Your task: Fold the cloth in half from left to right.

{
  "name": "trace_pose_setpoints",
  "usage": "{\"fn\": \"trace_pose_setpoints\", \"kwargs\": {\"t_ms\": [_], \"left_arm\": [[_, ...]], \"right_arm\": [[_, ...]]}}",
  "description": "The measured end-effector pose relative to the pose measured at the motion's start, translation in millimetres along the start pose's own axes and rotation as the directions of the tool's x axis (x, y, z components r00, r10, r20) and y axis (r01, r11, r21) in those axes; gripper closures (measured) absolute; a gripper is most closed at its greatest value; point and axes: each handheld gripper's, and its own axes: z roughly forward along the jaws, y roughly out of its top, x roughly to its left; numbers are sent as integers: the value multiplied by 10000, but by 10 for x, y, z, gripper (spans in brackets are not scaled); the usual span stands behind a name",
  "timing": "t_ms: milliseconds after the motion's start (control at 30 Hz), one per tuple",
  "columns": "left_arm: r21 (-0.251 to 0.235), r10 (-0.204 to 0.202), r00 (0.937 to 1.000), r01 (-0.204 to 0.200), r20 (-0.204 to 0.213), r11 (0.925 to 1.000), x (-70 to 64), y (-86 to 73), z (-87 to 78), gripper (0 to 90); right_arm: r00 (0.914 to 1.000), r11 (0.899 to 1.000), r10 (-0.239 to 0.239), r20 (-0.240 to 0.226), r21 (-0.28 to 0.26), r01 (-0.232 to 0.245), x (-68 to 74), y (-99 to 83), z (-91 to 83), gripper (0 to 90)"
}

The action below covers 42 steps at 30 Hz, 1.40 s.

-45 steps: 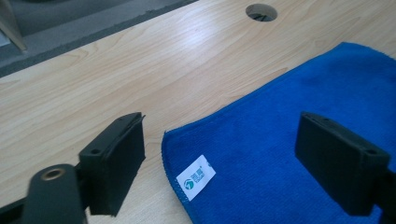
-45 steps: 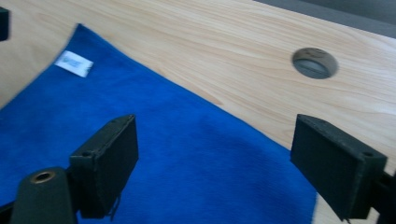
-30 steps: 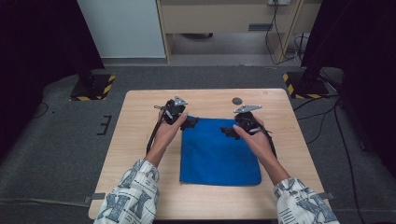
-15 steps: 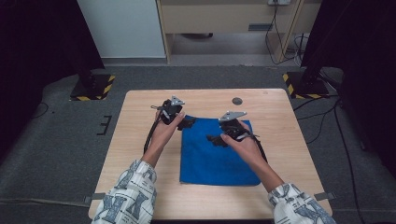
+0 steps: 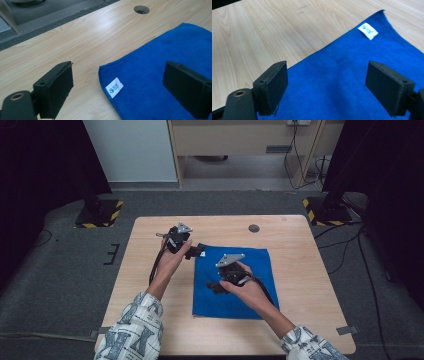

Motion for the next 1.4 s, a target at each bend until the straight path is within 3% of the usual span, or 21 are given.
{"fn": "trace_pose_setpoints", "kwargs": {"t_ms": [367, 500, 700, 900, 1000, 1067, 1133, 1400], "left_arm": [[-94, -47, 9999, 48, 90, 9999, 7, -1, -45, 89], [-108, -10, 9999, 12, 139, 9999, -4, 3, -66, 89], [22, -284, 9994, 283, 218, 9996, 2, -115, -76, 96], [-216, -698, 9972, 704, 273, 9973, 57, -277, -142, 104], [-573, -1164, 9926, 1182, 332, 9913, 112, -362, -213, 105], [-544, -1434, 9889, 1455, 393, 9879, 174, -392, -255, 107], [-677, -1677, 9856, 1687, 204, 9833, 219, -416, -322, 109], [-377, -1532, 9881, 1535, 113, 9874, 248, -483, -367, 110]], "right_arm": [[9979, 9989, -458, -467, 64, 461, 233, -72, 27, 274], [9973, 9991, -413, -600, -21, 412, 283, -100, 37, 311], [9975, 9993, -338, -622, -207, 326, 373, -175, 55, 377], [9959, 9986, -525, -737, -131, 516, 466, -189, 77, 450], [9944, 9980, -635, -848, -123, 627, 517, -199, 86, 492], [9936, 9973, -730, -868, -110, 723, 559, -207, 99, 525], [9926, 9962, -870, -850, -26, 871, 603, -214, 109, 556], [9880, 9917, -1273, -879, 55, 1283, 751, -248, 132, 748]]}}
